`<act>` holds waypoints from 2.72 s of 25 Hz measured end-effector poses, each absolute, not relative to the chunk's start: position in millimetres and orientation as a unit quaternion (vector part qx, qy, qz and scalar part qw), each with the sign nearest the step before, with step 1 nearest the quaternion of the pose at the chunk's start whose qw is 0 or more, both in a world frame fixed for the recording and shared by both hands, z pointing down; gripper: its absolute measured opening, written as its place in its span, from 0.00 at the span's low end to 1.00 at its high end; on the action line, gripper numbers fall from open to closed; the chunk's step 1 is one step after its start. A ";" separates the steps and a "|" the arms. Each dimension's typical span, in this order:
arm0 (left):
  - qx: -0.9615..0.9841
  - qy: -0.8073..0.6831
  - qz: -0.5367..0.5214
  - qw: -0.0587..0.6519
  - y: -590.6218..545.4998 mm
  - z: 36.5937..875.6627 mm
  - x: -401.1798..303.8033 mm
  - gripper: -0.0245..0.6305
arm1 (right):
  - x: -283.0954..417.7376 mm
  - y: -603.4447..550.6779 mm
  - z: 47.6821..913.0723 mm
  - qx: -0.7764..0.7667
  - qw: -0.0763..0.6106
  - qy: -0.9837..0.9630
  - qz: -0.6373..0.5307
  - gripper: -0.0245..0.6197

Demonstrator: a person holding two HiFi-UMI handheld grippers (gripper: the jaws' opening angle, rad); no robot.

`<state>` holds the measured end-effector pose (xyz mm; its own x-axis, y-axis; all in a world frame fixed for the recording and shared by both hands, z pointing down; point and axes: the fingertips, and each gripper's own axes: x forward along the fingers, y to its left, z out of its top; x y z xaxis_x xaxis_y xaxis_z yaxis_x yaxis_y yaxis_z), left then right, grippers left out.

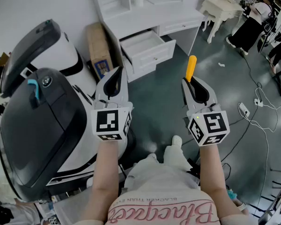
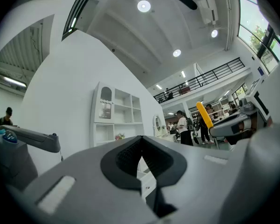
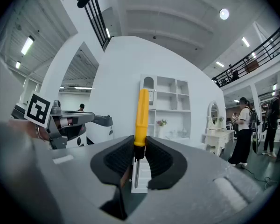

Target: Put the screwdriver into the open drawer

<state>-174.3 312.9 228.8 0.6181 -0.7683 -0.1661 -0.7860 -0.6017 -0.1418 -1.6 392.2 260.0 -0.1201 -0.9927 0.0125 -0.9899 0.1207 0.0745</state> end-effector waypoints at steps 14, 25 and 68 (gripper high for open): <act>-0.887 0.449 0.043 0.096 287.3 230.8 -168.4 0.06 | 8.0 363.9 258.7 0.646 0.017 -0.763 -0.015 0.16; -0.884 0.455 0.038 0.102 224.0 227.4 -131.6 0.06 | 43.7 296.9 256.6 0.637 0.014 -0.771 -0.013 0.16; -0.851 0.521 0.004 0.067 0.2 246.9 -53.5 0.06 | 142.4 46.4 280.5 0.589 0.034 -0.807 0.029 0.16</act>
<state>-53.5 0.2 246.9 0.4567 -0.8864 -0.0758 -0.8873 -0.4477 -0.1103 142.4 46.4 280.5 -0.3027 -0.9489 0.0891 -0.9529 0.3033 -0.0078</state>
